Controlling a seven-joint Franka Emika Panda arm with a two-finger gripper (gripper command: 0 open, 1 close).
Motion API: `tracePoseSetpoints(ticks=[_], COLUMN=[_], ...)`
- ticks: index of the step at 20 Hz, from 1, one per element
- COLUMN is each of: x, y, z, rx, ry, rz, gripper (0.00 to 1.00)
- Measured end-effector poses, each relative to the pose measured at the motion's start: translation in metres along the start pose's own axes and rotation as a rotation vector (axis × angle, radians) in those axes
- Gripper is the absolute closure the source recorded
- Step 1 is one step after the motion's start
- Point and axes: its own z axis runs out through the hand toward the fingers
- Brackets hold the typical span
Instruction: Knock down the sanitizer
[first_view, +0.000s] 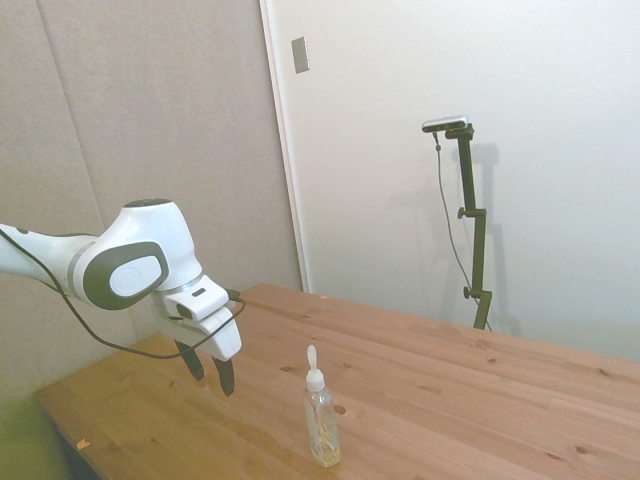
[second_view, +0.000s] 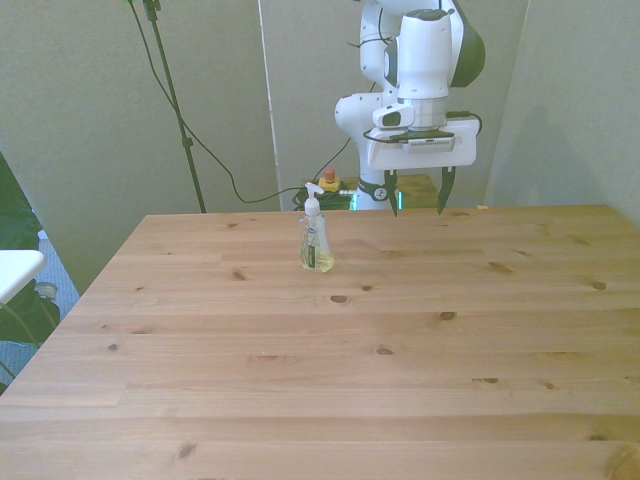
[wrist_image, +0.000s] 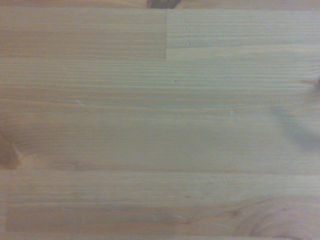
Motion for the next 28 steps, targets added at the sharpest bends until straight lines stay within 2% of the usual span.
tracePoseSetpoints(ticks=[7, 11, 12, 20, 28], x=[-0.008, -0.005, -0.002, 0.033, 0.074], y=[0.006, 0.03, 0.039, 0.084, 0.098], z=[0.011, 0.011, 0.008, -0.007, -0.007], rx=[-0.046, -0.047, -0.043, -0.048, -0.052], ry=[-0.041, -0.034, -0.026, 0.03, 0.06], rz=[-0.007, 0.033, 0.051, 0.161, 0.228], gripper=[0.0, 0.0, 1.0, 1.0, 1.0])
